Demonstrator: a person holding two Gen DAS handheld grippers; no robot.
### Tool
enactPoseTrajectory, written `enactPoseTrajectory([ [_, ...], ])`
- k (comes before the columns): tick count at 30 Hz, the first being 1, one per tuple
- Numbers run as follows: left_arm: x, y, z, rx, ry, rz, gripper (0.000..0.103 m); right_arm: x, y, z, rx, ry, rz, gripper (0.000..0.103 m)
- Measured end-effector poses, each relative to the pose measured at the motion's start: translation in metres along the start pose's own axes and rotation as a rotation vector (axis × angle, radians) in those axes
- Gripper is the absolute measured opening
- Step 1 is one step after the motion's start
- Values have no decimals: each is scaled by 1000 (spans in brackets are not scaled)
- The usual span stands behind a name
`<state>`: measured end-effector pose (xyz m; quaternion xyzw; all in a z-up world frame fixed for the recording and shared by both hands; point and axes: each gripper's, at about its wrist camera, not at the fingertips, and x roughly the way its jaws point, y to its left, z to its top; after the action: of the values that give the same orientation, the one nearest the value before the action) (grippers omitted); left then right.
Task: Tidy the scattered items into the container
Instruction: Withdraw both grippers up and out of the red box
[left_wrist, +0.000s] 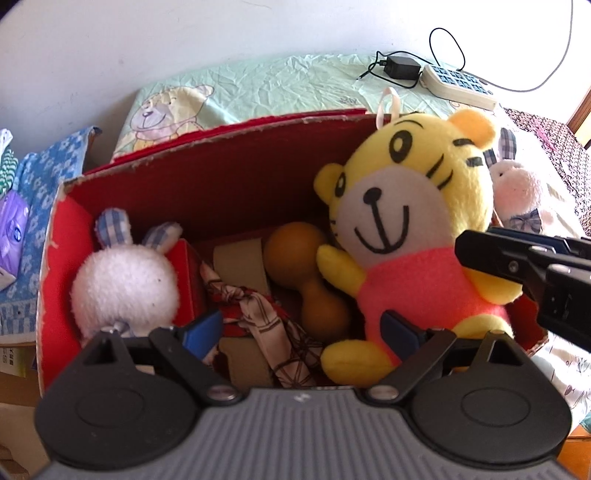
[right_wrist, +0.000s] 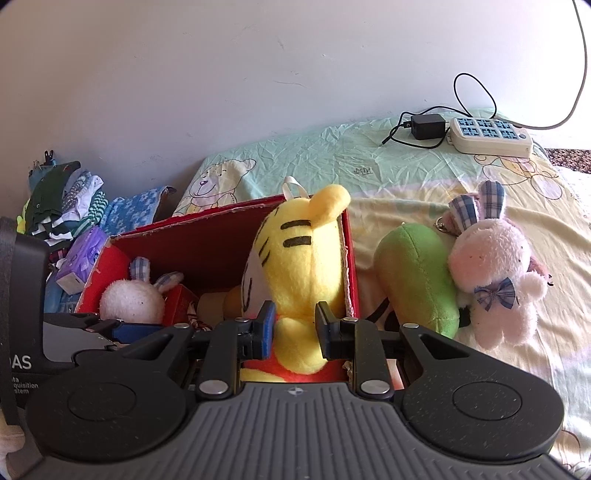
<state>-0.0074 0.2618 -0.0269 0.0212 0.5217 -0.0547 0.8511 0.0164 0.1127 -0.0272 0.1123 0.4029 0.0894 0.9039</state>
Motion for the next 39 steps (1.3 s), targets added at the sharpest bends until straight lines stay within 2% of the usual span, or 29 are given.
enactPoseTrajectory([
  [23, -19, 7, -6, -38, -16, -3, 92, -20, 15, 1, -20, -42, 14, 26],
  [39, -36, 6, -16, -103, -32, 94, 92, -24, 17, -1, -75, -40, 93, 27],
])
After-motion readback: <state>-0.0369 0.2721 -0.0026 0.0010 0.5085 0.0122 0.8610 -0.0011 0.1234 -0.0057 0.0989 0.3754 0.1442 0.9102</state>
